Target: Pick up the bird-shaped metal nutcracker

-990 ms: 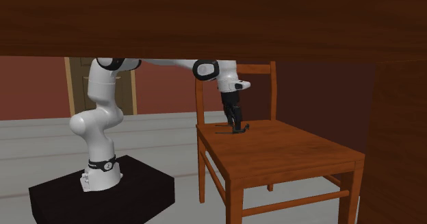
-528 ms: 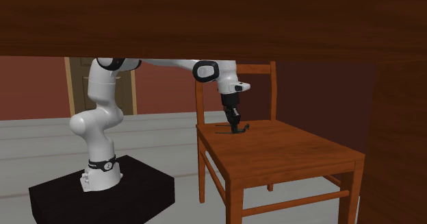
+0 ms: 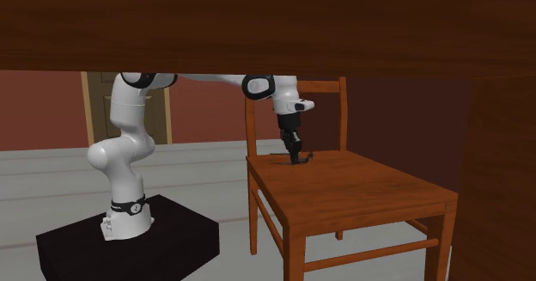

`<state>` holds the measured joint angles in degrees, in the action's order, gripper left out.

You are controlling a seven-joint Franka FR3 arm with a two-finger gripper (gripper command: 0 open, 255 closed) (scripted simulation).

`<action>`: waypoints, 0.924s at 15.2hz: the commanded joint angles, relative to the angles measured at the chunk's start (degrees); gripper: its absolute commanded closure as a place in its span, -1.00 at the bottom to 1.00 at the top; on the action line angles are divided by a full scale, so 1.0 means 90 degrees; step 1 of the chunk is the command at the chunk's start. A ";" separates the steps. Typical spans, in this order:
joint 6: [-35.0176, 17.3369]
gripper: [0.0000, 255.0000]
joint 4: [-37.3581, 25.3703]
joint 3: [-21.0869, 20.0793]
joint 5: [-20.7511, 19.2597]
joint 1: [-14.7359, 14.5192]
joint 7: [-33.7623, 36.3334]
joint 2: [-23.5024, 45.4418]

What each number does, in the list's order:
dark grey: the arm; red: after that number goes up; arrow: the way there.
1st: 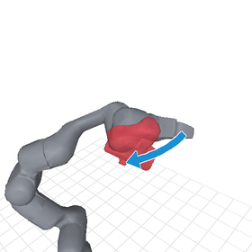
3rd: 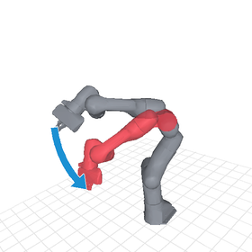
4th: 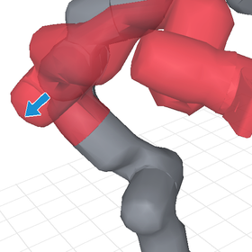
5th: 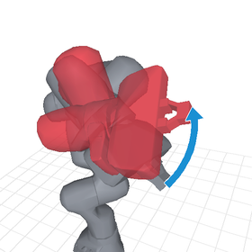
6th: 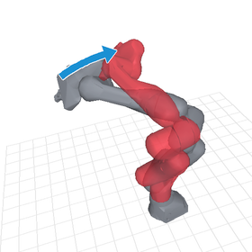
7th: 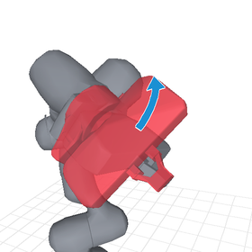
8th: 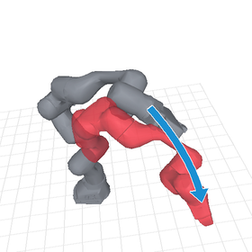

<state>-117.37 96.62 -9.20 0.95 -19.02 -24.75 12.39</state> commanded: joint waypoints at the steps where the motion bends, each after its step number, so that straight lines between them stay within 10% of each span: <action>1: 0.0133 1.00 -0.0102 -0.0002 0.0002 -0.0001 0.0006 -0.0030; 14: 0.1077 1.00 -0.1020 -0.0009 -0.0003 -0.0010 0.0039 -0.0058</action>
